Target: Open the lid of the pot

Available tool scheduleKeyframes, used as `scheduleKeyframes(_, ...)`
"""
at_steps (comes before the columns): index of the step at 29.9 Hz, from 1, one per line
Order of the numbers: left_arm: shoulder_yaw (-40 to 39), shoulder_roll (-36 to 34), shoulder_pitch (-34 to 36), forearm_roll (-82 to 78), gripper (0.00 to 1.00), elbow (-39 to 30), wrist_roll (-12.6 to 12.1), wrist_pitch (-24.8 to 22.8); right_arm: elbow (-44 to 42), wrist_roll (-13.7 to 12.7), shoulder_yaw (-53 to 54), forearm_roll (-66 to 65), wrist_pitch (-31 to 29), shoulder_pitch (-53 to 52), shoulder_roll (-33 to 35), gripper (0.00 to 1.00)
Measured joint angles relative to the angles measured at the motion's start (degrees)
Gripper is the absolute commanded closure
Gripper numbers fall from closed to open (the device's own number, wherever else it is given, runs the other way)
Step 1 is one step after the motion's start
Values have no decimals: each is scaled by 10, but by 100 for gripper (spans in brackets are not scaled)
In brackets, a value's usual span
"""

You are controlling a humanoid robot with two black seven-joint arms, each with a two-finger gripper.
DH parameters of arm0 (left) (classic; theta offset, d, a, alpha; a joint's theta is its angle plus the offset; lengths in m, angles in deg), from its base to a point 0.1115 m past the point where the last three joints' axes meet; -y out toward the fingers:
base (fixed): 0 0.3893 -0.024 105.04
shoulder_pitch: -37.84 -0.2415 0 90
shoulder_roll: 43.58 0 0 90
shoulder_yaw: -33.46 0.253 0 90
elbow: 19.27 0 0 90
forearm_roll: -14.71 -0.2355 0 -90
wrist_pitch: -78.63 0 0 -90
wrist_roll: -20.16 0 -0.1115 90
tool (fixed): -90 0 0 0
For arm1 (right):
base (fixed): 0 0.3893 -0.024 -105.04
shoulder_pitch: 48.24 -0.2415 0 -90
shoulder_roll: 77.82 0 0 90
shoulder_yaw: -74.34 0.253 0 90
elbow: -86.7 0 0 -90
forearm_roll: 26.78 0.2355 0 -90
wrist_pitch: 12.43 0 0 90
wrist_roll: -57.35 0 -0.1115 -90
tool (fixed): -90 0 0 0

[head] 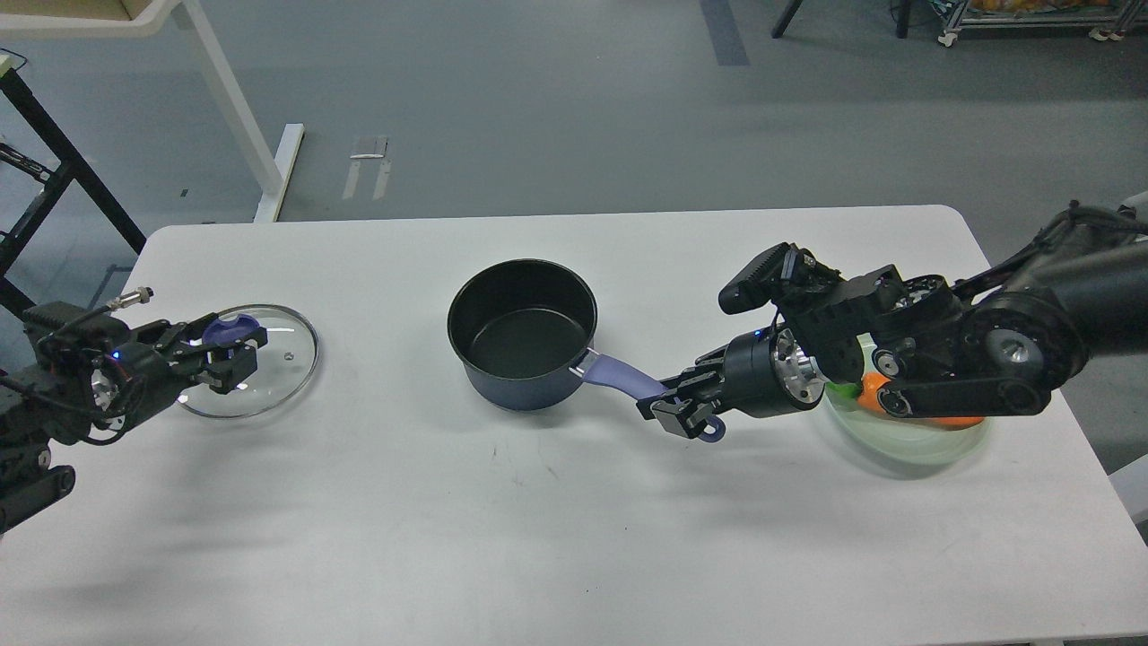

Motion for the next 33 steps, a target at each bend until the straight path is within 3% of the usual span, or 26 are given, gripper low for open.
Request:
scheduleKeyframes(3, 0, 1, -1, 0, 60, 0, 0, 0, 0, 0, 0, 0, 0, 0, 1, 69)
scheduleKeyframes(5, 0, 1, -1, 0, 53, 0, 0, 0, 0, 0, 0, 0, 0, 0, 1, 69)
scheduleKeyframes(6, 0, 1, -1, 0, 48, 0, 0, 0, 0, 0, 0, 0, 0, 0, 1, 69)
scheduleKeyframes(8, 0, 1, -1, 0, 26, 0, 0, 0, 0, 0, 0, 0, 0, 0, 0, 69)
scheduleKeyframes(9, 0, 1, -1, 0, 22, 0, 0, 0, 0, 0, 0, 0, 0, 0, 0, 69)
scheduleKeyframes(18, -1, 2, 0, 0, 16, 0, 0, -1, -1, 0, 1, 0, 0, 3, 0, 68)
scheduleKeyframes(19, -1, 2, 0, 0, 12, 0, 0, -1, -1, 0, 1, 0, 0, 4, 0, 64)
scheduleKeyframes(23, -5, 2, 8, 9, 2, 0, 0, -1, -1, 0, 4, 0, 0, 7, 0, 32)
scheduleKeyframes(33, -12, 7, 46, 187, 1, 0, 0, -8, -1, 0, 15, 3, 1, 12, 10, 4)
